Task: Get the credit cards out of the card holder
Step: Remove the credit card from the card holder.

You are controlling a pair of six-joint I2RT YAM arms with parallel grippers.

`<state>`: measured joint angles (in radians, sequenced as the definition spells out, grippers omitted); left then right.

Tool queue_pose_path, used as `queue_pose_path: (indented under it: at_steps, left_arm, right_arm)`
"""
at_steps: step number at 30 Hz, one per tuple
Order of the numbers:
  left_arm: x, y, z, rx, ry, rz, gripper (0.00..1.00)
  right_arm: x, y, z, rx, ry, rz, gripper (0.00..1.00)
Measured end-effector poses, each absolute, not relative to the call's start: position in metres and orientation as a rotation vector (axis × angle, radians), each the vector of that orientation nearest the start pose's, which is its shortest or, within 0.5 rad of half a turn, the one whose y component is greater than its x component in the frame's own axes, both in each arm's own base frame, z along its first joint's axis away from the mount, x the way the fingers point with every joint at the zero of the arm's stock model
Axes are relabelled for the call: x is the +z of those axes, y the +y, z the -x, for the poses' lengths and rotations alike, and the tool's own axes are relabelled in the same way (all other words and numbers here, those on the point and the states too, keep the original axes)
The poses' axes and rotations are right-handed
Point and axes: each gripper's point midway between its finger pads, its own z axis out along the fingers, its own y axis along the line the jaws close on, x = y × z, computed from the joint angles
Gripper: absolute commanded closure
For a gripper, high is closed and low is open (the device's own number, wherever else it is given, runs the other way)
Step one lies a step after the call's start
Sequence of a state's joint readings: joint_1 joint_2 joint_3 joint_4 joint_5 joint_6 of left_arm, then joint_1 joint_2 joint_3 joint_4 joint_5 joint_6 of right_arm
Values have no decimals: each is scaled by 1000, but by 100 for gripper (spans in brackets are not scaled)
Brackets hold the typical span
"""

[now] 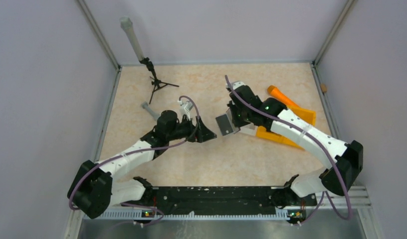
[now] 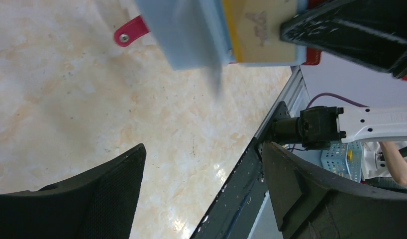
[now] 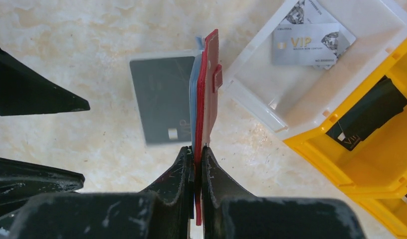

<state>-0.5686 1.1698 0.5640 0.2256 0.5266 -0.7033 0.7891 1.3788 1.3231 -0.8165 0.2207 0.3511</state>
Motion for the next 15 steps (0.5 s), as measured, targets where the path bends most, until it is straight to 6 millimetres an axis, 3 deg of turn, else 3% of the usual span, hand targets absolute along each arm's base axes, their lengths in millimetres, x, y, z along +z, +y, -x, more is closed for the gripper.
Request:
queue_pose_path:
  at_steps: [8, 15]
  left_arm:
    - [170, -282, -235, -1259, 2096, -221, 1]
    - [179, -254, -241, -1256, 2006, -132, 1]
  right_arm:
    - [204, 241, -256, 263, 2379, 482, 100]
    - [238, 234, -249, 622, 2275, 360, 100]
